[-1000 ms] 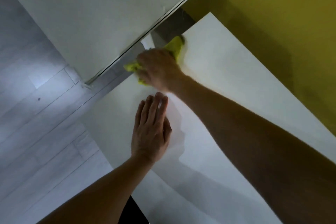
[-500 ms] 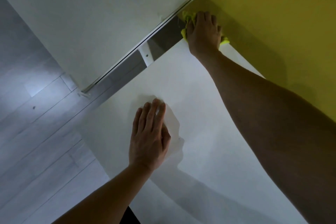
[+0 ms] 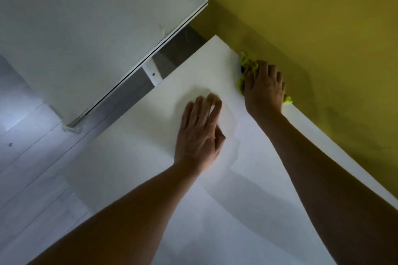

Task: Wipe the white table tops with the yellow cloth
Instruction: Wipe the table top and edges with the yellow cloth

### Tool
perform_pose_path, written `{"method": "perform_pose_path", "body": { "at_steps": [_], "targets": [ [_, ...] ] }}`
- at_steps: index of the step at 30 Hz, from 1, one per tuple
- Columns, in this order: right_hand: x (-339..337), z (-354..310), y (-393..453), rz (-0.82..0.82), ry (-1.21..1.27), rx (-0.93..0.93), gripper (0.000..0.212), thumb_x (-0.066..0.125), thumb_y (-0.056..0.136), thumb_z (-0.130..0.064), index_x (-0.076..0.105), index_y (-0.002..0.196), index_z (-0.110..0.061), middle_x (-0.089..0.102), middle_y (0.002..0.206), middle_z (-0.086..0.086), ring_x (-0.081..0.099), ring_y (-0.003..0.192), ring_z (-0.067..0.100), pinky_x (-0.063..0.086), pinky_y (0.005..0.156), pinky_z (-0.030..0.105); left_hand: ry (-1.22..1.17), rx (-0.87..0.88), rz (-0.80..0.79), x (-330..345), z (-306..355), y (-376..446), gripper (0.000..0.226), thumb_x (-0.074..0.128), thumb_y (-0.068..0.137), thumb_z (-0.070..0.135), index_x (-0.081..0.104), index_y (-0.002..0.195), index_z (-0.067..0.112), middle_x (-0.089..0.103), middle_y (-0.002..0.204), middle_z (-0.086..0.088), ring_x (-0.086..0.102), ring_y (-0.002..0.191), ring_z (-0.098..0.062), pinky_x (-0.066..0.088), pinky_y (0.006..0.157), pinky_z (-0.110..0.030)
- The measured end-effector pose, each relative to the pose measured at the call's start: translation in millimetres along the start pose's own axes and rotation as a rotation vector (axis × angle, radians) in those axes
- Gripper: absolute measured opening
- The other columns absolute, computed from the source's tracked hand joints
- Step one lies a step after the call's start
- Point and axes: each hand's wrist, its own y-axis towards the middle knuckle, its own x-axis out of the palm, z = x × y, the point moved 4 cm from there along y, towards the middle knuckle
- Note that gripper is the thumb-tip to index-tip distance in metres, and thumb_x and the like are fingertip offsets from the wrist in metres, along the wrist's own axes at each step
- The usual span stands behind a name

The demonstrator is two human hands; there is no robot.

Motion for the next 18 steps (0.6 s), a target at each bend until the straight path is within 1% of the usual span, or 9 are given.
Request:
{"method": "perform_pose_path", "body": {
  "at_steps": [3,6,9,11,13,15,18],
  "targets": [
    [2.3,-8.9,8.3,-0.024,0.003,0.006,0.048,0.036,0.103,-0.044,0.045,0.139,-0.013,0.051,0.132,0.016,0.048,0.119,0.037,0.040,0.097,0.049,0.017,-0.021,0.019,4.1,-0.5,3.8,0.066,0.031,0.104,0.032,0.023,0.166,0.011,0.027,0.171,-0.014,0.025,0.158,-0.036,0.016,0.131,-0.049],
    [9.8,-40.4,30.2,-0.071,0.032,-0.025,0.050,0.034,0.104,-0.048,0.043,0.142,-0.016,0.048,0.138,0.013,0.046,0.124,0.035,0.038,0.100,0.047,0.022,-0.022,0.022,4.6,2.2,3.1,0.066,0.029,0.104,0.033,0.022,0.166,0.012,0.026,0.171,-0.013,0.024,0.158,-0.035,0.016,0.131,-0.049],
    [21.5,-80.7,58.3,-0.118,0.058,-0.070,0.049,0.034,0.104,-0.050,0.043,0.140,-0.017,0.048,0.137,0.009,0.046,0.125,0.031,0.039,0.102,0.046,0.045,-0.024,0.011,5.8,1.7,4.3,0.066,0.025,0.105,0.035,0.020,0.167,0.013,0.024,0.172,-0.012,0.022,0.159,-0.034,0.017,0.131,-0.048],
    [26.3,-95.8,70.1,-0.137,0.066,-0.082,0.049,0.035,0.104,-0.050,0.043,0.139,-0.017,0.049,0.136,0.007,0.047,0.125,0.029,0.040,0.105,0.046,0.056,-0.018,0.021,5.0,1.2,4.4,0.066,0.024,0.105,0.036,0.020,0.167,0.014,0.024,0.172,-0.011,0.022,0.159,-0.033,0.018,0.131,-0.048],
    [25.7,-94.3,70.9,-0.147,0.073,-0.090,0.050,0.035,0.104,-0.050,0.043,0.139,-0.016,0.049,0.136,0.008,0.047,0.126,0.029,0.041,0.106,0.046,0.052,-0.006,0.019,3.7,0.8,4.0,0.066,0.025,0.105,0.036,0.021,0.167,0.014,0.024,0.172,-0.011,0.022,0.159,-0.033,0.018,0.131,-0.048],
    [20.4,-80.1,60.3,-0.133,0.089,-0.092,0.049,0.037,0.104,-0.050,0.045,0.138,-0.015,0.050,0.134,0.009,0.048,0.124,0.030,0.042,0.104,0.046,0.053,-0.008,0.025,3.1,-0.3,3.7,0.065,0.029,0.105,0.035,0.023,0.166,0.013,0.025,0.172,-0.012,0.023,0.159,-0.034,0.018,0.131,-0.049],
    [4.1,-35.2,25.4,-0.098,0.079,-0.034,0.048,0.036,0.104,-0.047,0.046,0.135,-0.013,0.051,0.131,0.012,0.049,0.119,0.033,0.041,0.098,0.045,0.045,-0.011,0.039,0.4,1.0,4.0,0.066,0.039,0.102,0.030,0.029,0.165,0.012,0.029,0.171,-0.013,0.027,0.157,-0.036,0.018,0.130,-0.049]
  ]
}}
